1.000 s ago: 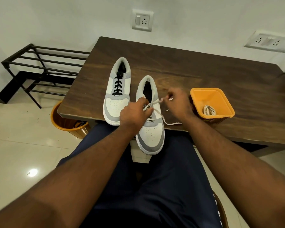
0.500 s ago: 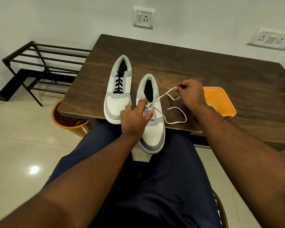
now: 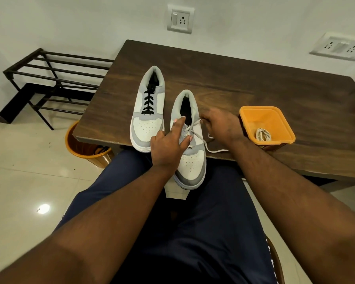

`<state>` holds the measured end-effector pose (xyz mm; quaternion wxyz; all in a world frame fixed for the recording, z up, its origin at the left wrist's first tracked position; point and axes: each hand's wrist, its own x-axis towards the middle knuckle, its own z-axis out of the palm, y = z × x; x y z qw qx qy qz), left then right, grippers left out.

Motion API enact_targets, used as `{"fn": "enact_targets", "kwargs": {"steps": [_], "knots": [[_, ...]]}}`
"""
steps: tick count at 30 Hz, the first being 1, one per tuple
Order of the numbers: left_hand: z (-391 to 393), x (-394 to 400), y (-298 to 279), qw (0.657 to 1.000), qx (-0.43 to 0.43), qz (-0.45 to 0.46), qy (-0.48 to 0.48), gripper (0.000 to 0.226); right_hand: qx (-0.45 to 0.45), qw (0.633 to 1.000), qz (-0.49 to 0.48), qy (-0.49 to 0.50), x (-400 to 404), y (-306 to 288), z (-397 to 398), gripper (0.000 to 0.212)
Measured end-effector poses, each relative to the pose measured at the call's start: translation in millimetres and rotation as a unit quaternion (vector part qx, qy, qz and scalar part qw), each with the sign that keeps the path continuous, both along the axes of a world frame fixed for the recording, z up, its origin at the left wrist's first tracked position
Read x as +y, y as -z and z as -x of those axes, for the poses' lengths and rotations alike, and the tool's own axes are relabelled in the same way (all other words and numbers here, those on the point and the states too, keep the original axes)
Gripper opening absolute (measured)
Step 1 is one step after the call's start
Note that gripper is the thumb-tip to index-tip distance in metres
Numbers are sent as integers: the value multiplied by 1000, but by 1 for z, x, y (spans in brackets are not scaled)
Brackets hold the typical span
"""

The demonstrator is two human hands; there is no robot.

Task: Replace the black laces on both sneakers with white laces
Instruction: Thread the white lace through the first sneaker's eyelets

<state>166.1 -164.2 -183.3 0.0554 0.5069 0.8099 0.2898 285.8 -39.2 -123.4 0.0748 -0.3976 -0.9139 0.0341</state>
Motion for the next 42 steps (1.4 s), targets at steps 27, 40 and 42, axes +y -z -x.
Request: {"fn": "enact_targets", "kwargs": {"steps": [27,40,42], "knots": [[-24,-65,-31,675,-734,-62,42,21,510,667,526,135,-128,1,-11,14],[4,-62,-32,654,-727,-200,-53,27,220,927,284,109,-120,35,-26,4],[6,-62,-30,655,-725,-204,-63,26,193,932,282,123,-120,36,-26,5]]}}
